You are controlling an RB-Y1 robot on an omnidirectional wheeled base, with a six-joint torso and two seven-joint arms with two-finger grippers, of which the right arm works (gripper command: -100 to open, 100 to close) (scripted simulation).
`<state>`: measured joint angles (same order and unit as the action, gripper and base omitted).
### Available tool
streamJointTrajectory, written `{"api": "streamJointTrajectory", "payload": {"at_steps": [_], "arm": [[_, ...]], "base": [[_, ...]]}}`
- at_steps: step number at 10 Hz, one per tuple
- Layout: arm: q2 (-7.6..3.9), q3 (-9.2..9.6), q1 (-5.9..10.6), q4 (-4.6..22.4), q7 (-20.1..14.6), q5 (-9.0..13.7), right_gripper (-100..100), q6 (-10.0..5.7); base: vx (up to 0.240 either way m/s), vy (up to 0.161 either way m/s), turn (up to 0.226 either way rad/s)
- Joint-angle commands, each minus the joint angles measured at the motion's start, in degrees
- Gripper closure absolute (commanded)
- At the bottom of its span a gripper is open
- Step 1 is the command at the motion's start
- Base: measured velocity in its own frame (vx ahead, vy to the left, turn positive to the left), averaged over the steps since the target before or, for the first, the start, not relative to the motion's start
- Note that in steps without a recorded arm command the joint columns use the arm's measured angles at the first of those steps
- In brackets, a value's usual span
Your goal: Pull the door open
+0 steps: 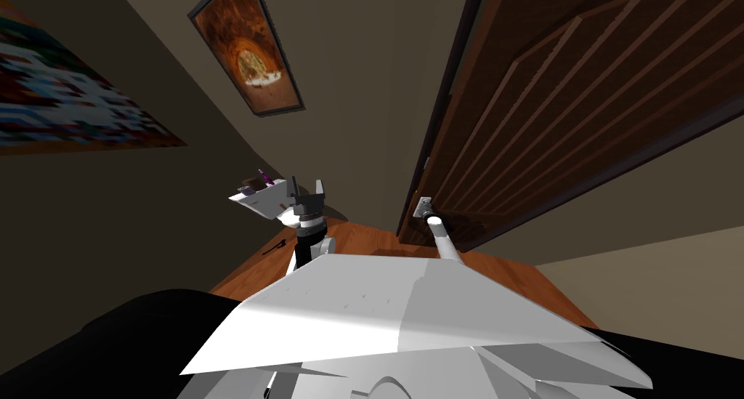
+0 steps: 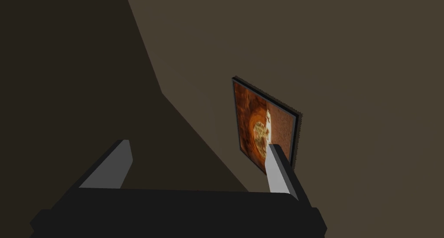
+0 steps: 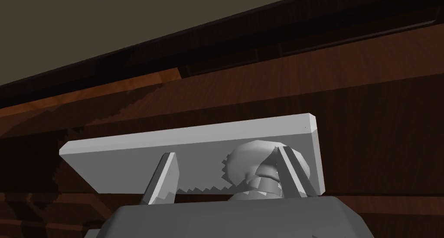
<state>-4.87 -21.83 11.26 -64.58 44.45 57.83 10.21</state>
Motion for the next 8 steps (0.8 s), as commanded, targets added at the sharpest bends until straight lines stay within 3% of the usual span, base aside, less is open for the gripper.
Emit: {"api": "streamJointTrajectory", "payload": {"at_steps": [1,2,3,6,7,8], "arm": [[-0.56,-0.29,-1.69,1.2,-0.7,2.9,100,0.27],[-0.56,-0.29,-1.69,1.2,-0.7,3.4,100,0.27],[-0.47,-0.61,-1.96,0.9,-1.4,5.2,100,1.36],[-0.47,-0.61,-1.96,0.9,-1.4,5.7,100,1.36],[-0.47,-0.38,-1.96,0.9,-1.4,7.1,100,1.36],[-0.47,-0.61,-1.96,0.9,-1.4,5.7,100,1.36]], "base": [[-0.036,-0.022,0.017],[-0.032,-0.018,0.015],[-0.04,-0.03,0.034],[-0.02,-0.009,0.01],[0.006,0.006,0.003],[0.009,0.002,-0.035]]}}
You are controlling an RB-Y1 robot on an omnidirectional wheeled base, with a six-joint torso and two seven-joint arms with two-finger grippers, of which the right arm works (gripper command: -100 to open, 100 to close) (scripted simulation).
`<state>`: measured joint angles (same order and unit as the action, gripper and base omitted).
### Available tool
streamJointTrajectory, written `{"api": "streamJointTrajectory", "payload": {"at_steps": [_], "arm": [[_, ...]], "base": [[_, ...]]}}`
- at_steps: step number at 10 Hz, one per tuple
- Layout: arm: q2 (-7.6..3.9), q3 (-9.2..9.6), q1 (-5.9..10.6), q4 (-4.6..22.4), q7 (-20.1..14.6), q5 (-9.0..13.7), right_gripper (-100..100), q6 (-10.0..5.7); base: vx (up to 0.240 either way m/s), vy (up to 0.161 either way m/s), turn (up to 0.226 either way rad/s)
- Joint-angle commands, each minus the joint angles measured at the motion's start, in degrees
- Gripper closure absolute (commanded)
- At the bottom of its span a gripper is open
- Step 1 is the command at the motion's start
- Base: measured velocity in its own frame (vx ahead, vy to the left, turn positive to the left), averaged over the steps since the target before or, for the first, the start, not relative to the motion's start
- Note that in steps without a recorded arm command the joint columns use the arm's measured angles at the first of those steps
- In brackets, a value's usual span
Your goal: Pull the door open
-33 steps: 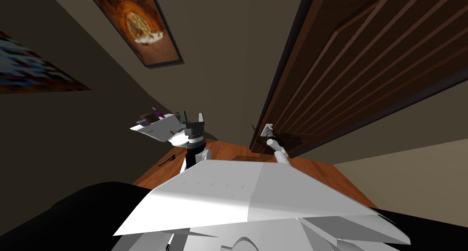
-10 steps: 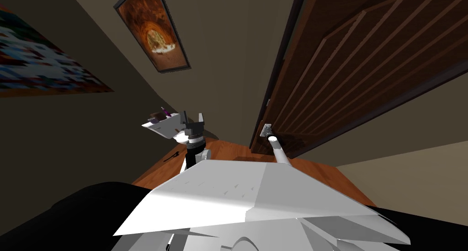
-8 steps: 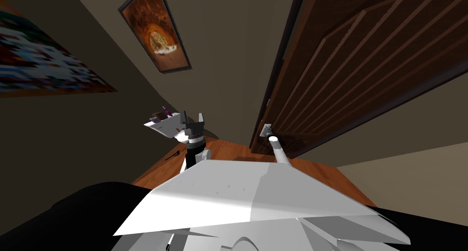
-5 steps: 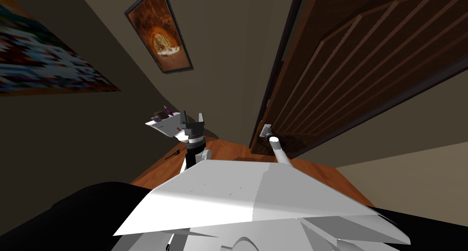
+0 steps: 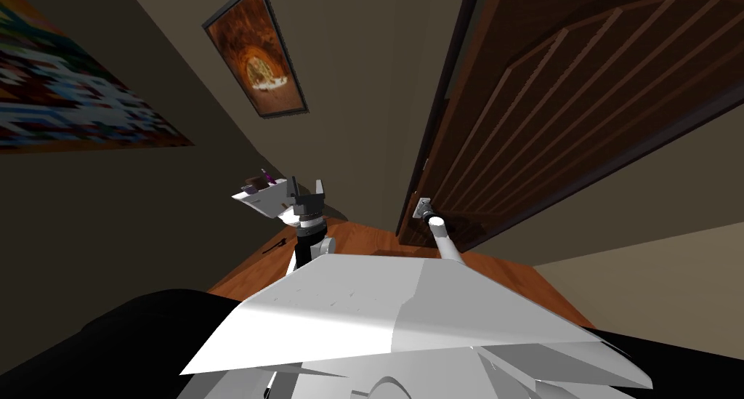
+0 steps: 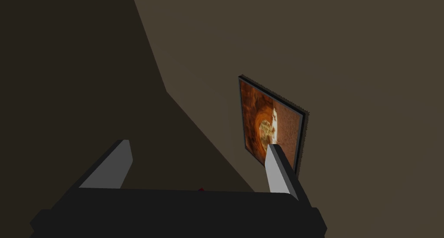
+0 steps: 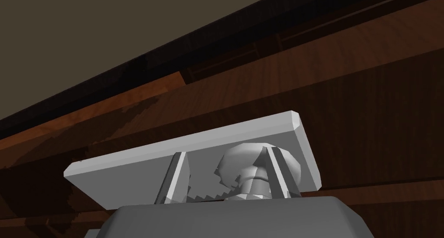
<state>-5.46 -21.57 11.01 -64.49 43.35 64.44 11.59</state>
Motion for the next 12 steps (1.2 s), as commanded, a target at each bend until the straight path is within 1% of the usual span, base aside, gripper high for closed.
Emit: {"api": "streamJointTrajectory", "payload": {"at_steps": [1,2,3,4,5,6,7,10,11,12], "arm": [[0.13,-0.87,-1.71,0.8,-0.3,-0.9,100,-0.03],[0.13,-0.87,-1.71,0.8,-0.3,-0.9,100,-0.03],[0.23,-1.21,-2.01,0.5,-0.9,1.5,100,1.14],[0.35,-1.58,-2.33,0.2,-1.7,3.1,100,2.38],[0.35,-1.58,-2.33,0.2,-1.7,3.9,100,2.38],[0.35,-1.58,-2.33,0.2,-1.7,4.1,100,2.38],[0.48,-1.96,-2.66,-0.2,-2.4,6.8,100,3.67],[0.48,-1.96,-2.66,-0.2,-2.4,6.8,100,3.67],[0.48,-1.96,-2.66,-0.2,-2.4,7.4,100,3.67],[0.48,-1.96,-2.66,-0.2,-2.4,6.8,100,3.67]], "base": [[0.004,0.001,-0.014],[0.0,0.002,0.021],[-0.025,-0.015,0.045],[-0.064,-0.043,0.057],[-0.064,-0.046,0.04],[-0.034,-0.018,0.006],[-0.038,-0.014,0.022],[-0.022,-0.01,0.002],[0.0,0.0,0.0],[0.001,0.005,-0.011]]}}
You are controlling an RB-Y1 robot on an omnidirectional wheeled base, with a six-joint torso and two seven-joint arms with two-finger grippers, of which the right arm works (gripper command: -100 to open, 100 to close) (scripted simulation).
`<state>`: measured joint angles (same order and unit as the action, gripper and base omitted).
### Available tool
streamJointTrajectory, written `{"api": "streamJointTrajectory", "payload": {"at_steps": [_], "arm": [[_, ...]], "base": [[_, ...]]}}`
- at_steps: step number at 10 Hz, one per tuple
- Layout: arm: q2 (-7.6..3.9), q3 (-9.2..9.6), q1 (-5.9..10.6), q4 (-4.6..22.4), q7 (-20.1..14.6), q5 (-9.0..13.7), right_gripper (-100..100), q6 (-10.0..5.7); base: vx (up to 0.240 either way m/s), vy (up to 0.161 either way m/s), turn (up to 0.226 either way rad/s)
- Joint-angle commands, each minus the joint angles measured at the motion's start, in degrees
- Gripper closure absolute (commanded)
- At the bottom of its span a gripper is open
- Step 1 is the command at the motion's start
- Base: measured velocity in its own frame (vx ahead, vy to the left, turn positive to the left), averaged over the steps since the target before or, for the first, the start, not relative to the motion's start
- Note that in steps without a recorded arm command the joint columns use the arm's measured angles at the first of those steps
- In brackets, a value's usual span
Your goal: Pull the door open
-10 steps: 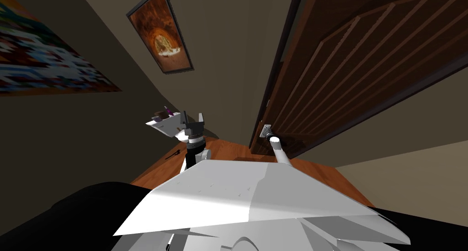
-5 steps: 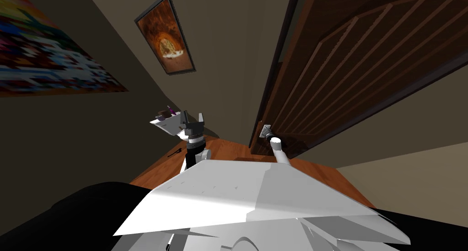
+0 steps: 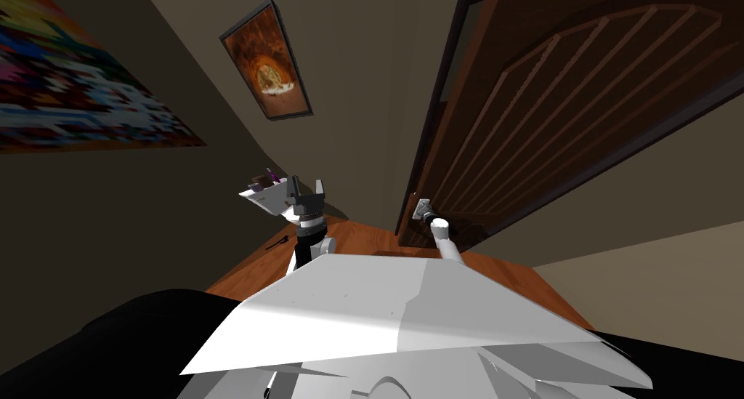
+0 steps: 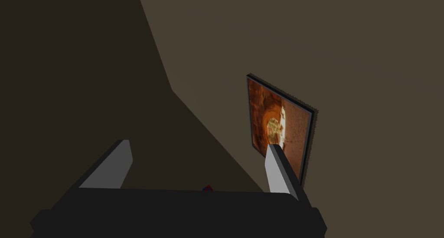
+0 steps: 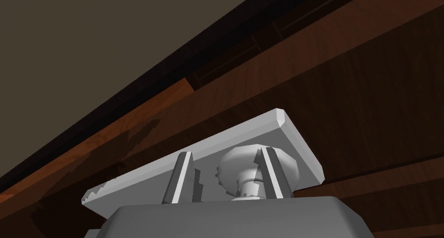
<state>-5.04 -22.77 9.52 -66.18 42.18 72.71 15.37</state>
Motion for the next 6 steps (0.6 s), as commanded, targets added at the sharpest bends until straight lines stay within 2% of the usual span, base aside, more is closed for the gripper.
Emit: {"api": "streamJointTrajectory", "payload": {"at_steps": [1,2,3,6], "arm": [[0.21,-1.15,-1.51,1.1,-2.0,1.4,100,1.24],[0.36,-1.55,-1.86,0.8,-2.8,3.6,100,2.61],[0.36,-1.55,-1.86,0.8,-2.8,4.3,100,2.61],[0.36,-1.55,-1.86,0.8,-2.8,4.3,100,2.61]], "base": [[-0.032,-0.016,0.027],[-0.086,-0.052,0.08],[-0.065,-0.042,0.049],[-0.004,-0.008,-0.016]]}}
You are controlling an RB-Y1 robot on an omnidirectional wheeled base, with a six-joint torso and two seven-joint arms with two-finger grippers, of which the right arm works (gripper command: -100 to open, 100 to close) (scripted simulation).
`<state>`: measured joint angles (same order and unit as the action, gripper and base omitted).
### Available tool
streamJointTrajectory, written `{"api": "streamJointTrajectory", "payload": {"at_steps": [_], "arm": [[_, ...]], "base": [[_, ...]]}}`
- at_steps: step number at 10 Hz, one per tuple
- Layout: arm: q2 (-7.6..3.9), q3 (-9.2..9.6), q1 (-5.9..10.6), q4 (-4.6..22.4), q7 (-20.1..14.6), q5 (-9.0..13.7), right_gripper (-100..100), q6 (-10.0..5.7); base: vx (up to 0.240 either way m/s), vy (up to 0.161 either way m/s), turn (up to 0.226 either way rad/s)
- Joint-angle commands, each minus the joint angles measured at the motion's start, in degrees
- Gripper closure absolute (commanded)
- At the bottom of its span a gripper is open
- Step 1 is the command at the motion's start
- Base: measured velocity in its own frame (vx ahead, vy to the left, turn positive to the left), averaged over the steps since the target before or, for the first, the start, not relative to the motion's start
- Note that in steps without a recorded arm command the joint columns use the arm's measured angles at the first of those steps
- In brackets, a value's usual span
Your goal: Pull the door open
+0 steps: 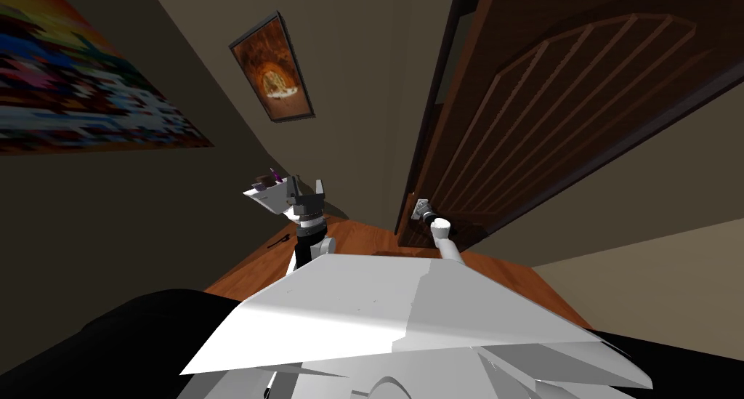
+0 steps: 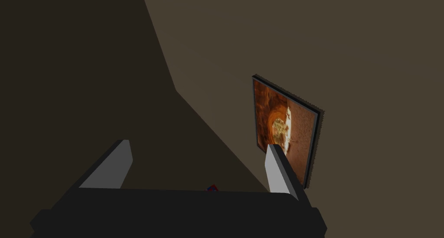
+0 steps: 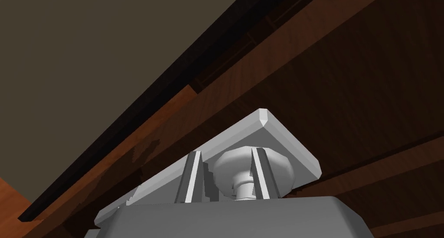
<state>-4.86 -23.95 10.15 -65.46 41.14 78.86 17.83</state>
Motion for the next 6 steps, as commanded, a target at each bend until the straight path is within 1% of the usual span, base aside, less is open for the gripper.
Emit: {"api": "streamJointTrajectory", "payload": {"at_steps": [1,3,5,6], "arm": [[0.17,-0.38,-2.49,0.1,-1.8,-1.9,100,0.15],[0.17,-0.38,-2.49,0.1,-1.8,-1.9,100,0.15],[0.17,-0.38,-2.49,0.1,-1.8,-1.9,100,0.15],[-0.02,-0.07,-0.63,-0.6,-1.9,0.7,100,1.33]], "base": [[0.0,0.0,0.0],[0.001,0.002,0.01],[-0.001,0.002,-0.018],[-0.06,0.0,0.029]]}}
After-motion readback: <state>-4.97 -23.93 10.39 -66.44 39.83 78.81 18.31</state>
